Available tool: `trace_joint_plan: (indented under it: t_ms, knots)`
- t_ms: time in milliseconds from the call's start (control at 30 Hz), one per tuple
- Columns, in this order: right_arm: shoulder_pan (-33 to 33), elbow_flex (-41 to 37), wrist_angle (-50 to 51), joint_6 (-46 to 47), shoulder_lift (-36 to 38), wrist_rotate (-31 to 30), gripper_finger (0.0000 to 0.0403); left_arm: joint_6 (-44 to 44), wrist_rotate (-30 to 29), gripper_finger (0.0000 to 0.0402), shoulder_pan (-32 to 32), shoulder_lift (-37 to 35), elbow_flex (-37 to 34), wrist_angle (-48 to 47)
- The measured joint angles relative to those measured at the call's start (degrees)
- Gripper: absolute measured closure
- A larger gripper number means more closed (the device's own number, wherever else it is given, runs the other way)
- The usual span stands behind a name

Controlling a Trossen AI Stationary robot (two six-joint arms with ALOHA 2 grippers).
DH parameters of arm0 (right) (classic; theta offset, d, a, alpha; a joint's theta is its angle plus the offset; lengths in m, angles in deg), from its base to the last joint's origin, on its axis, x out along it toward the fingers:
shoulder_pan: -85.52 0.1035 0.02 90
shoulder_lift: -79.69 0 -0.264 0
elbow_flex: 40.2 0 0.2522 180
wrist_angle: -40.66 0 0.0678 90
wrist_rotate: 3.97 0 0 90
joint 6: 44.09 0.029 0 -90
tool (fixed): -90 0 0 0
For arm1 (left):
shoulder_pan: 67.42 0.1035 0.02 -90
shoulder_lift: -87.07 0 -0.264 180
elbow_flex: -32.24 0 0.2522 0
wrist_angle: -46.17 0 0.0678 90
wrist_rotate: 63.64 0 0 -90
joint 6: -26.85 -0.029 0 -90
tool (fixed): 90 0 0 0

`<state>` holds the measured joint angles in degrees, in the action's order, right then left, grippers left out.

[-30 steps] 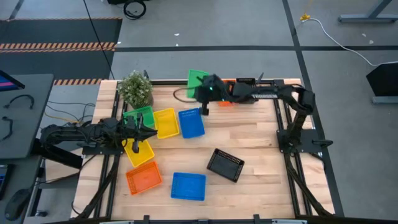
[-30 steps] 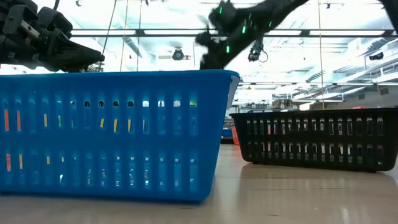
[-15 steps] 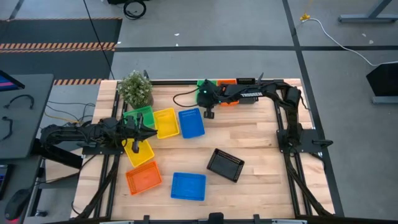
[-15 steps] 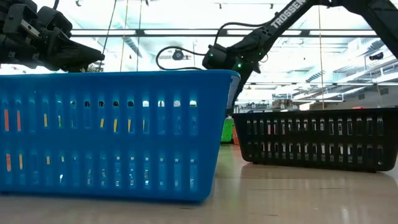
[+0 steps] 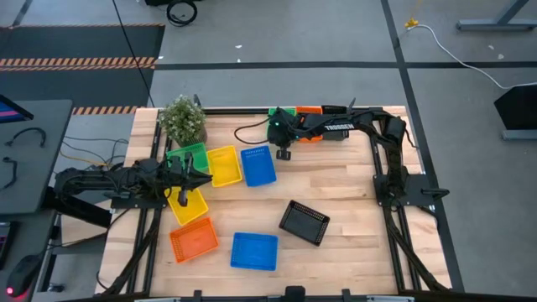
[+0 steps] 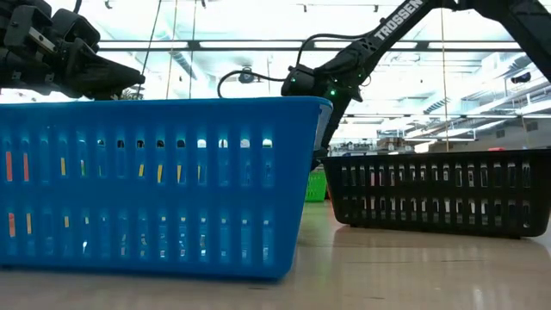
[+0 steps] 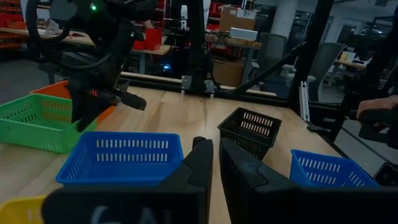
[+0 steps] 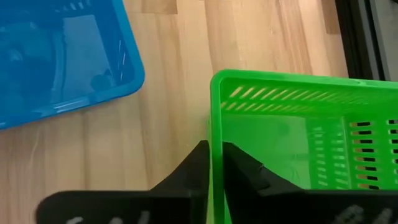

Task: Stack baskets by color
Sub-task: Move the bottom green bin to the top of the table to the right of the orange bin, then adjust the bins

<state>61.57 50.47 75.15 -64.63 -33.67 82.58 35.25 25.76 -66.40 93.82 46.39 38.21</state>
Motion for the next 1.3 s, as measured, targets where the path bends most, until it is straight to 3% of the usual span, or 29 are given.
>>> trace_joint_plan:
  t_ms: [267,433,633,900,1133,1300]
  knots:
    - [-0.08,0.0,1.01,0.03,1.11,-0.03,0.0292,-0.01,0.0,0.0367,0.0,0.0,0.0,-0.02]
    - [-0.51,0.0,3.44,1.61,5.73,0.04,0.0281,0.0,0.0,0.0363,0.01,0.0,0.0,-0.04]
    - [-5.05,0.02,10.6,7.55,12.04,-2.23,0.0306,0.0,0.0,0.037,-0.01,0.0,0.0,-0.04]
    - [-18.15,-0.8,24.74,21.12,14.34,-10.41,0.0396,0.0,0.0,0.0366,-0.02,0.0,-0.02,-0.04]
    - [-24.79,-7.8,23.16,25.14,14.1,-11.04,0.0398,-0.01,0.01,0.0366,0.0,0.0,-0.02,-0.04]
    - [-24.79,-11.77,18.21,24.71,14.05,-6.16,0.0396,-0.01,0.02,0.0371,-0.01,0.0,-0.01,-0.04]
